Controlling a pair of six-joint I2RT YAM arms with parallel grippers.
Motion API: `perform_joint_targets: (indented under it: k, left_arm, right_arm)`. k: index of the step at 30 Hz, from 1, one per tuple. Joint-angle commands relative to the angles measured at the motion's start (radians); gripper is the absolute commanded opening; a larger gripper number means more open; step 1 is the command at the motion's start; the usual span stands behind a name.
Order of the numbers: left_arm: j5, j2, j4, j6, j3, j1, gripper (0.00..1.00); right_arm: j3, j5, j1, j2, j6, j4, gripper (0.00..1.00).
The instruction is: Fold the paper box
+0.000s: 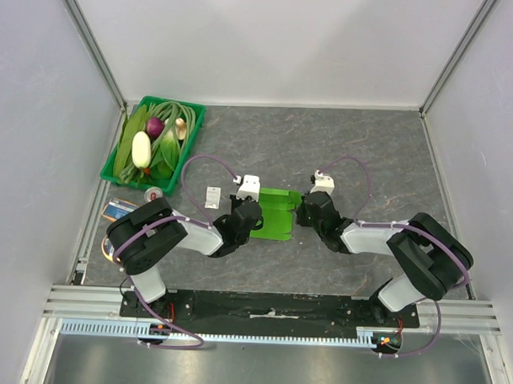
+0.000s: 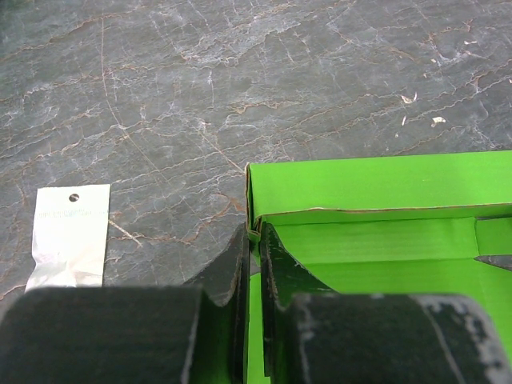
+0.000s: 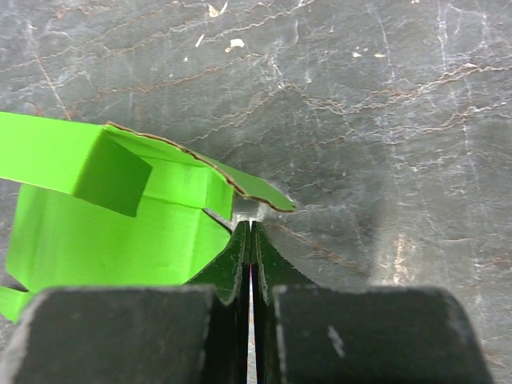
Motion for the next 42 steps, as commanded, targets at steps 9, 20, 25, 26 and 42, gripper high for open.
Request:
perform_joint_targets:
  k: [9, 20, 25, 26, 42]
  left_arm:
    - [-0.039, 0.017, -0.001, -0.029, 0.014, -0.007, 0.02]
    - [-0.039, 0.017, -0.001, -0.026, 0.016, -0.009, 0.02]
    - [-0.041, 0.014, 0.000, -0.027, 0.014, -0.010, 0.02]
    - [-0.039, 0.014, 0.000, -0.027, 0.014, -0.009, 0.02]
    - [-0.058, 0.014, 0.000, -0.030, 0.006, -0.010, 0.02]
  right_arm:
    - [0.043, 0.082, 0.012, 0.082, 0.000, 0.104, 0.00]
    - [0.080, 0.024, 0.041, 0.116, 0.036, 0.212, 0.00]
    - [0.080, 0.019, 0.044, 0.177, 0.074, 0.248, 0.00]
    - [0.086, 0.021, 0.044, 0.188, 0.080, 0.239, 0.00]
    - [0.129, -0.094, 0.002, 0.005, -0.062, -0.192, 0.09]
